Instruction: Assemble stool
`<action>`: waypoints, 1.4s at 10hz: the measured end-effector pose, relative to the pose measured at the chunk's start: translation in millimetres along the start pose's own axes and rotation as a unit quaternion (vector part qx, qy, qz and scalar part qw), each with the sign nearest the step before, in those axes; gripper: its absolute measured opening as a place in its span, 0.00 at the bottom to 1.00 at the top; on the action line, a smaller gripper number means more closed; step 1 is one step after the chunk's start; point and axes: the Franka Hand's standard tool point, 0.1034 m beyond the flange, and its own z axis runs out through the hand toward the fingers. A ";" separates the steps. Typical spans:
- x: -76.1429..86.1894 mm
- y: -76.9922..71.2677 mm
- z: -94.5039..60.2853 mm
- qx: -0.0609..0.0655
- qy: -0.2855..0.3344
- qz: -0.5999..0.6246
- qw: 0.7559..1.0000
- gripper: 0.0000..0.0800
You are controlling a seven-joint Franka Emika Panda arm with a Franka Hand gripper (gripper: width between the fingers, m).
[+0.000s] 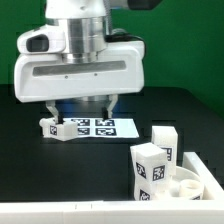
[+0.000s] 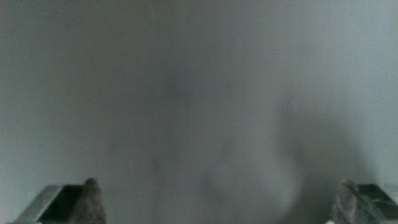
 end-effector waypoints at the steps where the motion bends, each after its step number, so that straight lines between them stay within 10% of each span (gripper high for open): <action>1: -12.5 -2.4 5.0 0.003 -0.009 -0.021 1.000 0.81; 5: -13.1 0.0 6.4 0.002 -0.011 -0.151 0.989 0.81; 9: -92.0 -1.5 48.2 -0.004 -0.071 -0.249 0.966 0.81; 14: -108.2 7.9 62.5 -0.020 -0.067 -0.243 0.968 0.81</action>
Offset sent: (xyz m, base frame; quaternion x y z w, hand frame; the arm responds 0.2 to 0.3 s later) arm 0.0000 0.0000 0.0000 0.0000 0.0000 -0.1296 0.9916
